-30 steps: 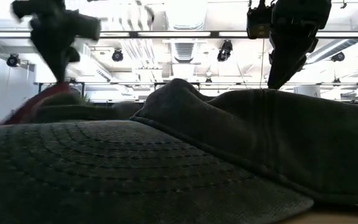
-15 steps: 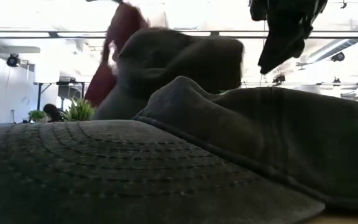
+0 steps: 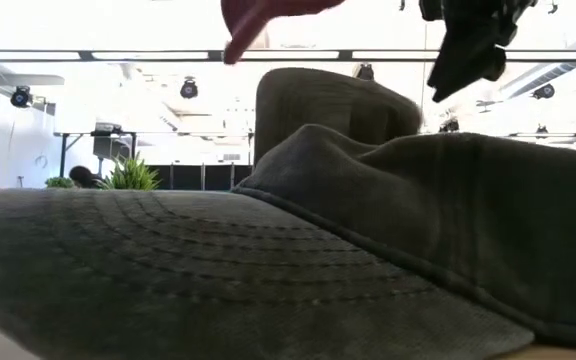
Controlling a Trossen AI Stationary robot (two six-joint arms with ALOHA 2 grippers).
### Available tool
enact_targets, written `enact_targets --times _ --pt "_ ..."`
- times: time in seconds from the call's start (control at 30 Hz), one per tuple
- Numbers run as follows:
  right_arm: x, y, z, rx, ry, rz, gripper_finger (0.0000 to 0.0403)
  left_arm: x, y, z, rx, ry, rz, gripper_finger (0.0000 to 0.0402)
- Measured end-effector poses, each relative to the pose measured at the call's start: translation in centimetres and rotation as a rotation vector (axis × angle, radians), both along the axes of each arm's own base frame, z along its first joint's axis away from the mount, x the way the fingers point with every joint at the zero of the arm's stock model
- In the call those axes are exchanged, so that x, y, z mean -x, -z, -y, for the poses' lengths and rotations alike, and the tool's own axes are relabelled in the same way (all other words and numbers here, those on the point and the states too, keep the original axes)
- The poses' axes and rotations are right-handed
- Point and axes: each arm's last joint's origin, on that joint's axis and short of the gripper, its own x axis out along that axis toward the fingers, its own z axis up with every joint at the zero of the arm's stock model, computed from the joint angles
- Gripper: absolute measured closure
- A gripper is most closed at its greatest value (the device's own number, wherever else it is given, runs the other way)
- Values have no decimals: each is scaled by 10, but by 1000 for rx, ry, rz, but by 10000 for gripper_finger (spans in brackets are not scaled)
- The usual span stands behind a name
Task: Pick & Place hat
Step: Put the red cap into the yellow bin
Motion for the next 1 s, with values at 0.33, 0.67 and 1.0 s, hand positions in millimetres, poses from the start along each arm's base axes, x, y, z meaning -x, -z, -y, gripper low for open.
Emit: enact_targets --times 0.33,0.67,1.0 --pt "33 -19 -11 -151 -69 32 202 -74 69 31 -23 80 -126 401" --pt "69 -21 -42 -350 -189 -29 202 -149 136 41 -22 120 -95 402" --pt "87 3 -74 -301 -34 48 202 -203 167 42 -27 178 -130 402"
